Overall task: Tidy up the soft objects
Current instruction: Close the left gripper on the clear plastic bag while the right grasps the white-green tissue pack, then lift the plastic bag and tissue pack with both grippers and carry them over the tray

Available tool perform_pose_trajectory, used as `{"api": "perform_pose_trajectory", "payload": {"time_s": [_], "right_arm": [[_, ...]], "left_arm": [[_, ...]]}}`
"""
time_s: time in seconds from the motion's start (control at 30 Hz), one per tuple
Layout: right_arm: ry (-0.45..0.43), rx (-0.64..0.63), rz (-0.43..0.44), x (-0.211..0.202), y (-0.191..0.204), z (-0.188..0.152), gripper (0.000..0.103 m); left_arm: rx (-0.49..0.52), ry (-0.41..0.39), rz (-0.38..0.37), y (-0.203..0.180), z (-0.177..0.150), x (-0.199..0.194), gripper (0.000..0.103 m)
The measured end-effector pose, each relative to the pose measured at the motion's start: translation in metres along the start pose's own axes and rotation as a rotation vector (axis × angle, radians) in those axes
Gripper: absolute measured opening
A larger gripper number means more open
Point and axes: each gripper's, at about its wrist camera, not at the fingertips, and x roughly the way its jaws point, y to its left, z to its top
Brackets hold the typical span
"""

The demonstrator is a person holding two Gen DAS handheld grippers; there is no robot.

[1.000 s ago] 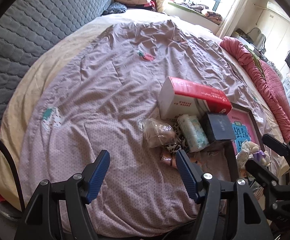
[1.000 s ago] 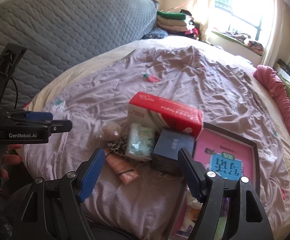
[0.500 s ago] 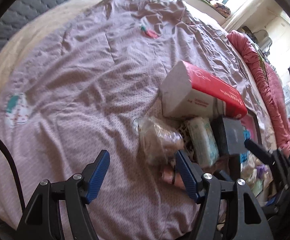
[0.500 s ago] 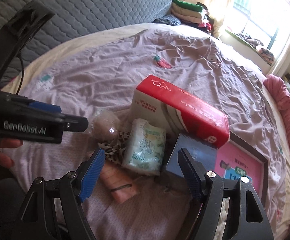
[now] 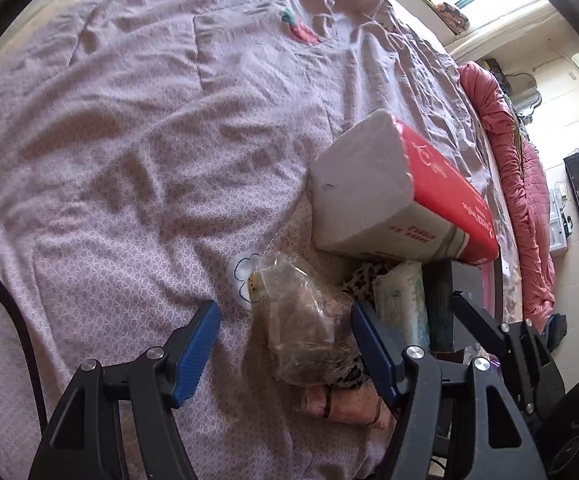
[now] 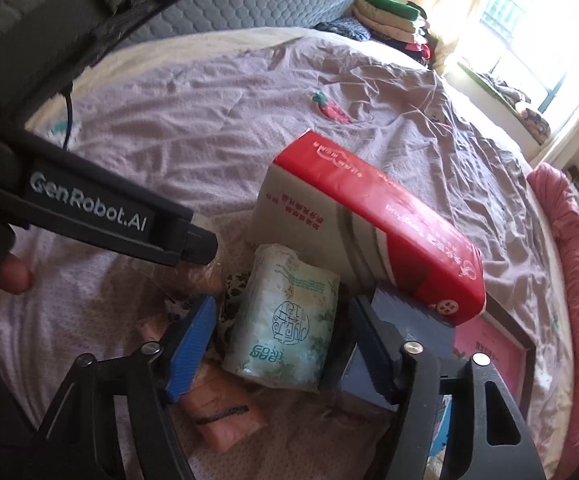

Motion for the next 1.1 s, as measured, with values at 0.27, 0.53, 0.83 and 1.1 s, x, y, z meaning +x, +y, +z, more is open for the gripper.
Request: {"api": "perform_pose_trajectory", "payload": {"time_s": [0.27,0.53,0.83,1.1], "right_arm": [[0.049,-0.033,-0.015,0.018,0.003,-0.001,0.030],[-0.029,0.267,0.246,-0.010,-0.042,-0.011,0.017],[-0.084,0.470,0.404,-0.034,-0.069,-0.030,0.016],[-0.146,0.475,0.415,-0.061,-0.072,-0.030,0.016]], "left_arm": [[-0.004,0.005,-0.030,0.002,0.003,0.007,0.068],[-0.035,0.022,-0.110,0.004,-0.001,0.012,0.048],[0.021,-0.066,-0.088,-0.011,-0.017,-0.012,0.044],[0.107,-0.171,0.002,-0.030,-0.037,-0.060,0.044]]}}
